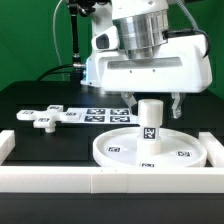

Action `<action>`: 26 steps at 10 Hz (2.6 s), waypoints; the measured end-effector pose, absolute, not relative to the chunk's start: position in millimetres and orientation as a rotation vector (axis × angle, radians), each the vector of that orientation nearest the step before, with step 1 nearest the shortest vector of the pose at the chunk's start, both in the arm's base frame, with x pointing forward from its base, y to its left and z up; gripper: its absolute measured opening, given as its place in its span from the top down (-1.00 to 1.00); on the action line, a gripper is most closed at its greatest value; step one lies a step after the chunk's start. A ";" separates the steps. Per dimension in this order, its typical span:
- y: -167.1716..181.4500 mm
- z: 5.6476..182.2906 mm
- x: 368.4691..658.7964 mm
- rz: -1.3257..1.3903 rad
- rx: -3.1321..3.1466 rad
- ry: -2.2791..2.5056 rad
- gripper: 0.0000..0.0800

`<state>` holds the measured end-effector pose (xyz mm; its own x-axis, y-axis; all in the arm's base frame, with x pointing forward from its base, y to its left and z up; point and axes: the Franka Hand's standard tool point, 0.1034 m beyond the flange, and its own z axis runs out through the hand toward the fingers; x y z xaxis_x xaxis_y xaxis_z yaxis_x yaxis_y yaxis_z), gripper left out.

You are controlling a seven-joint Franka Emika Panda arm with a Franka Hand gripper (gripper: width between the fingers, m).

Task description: Assemble round table

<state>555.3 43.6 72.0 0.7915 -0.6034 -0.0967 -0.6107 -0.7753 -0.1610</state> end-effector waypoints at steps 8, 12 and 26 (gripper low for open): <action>39.7 74.6 560.3 -0.045 -3.008 -0.123 -0.62; 37.5 74.9 562.2 -0.090 -2.965 -0.658 -0.62; 39.5 67.6 552.9 -0.050 -2.431 -1.974 -0.62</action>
Offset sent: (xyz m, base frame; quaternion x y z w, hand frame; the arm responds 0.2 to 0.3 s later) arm 0.0000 0.0000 0.0000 0.0000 0.0000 -0.1938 0.9810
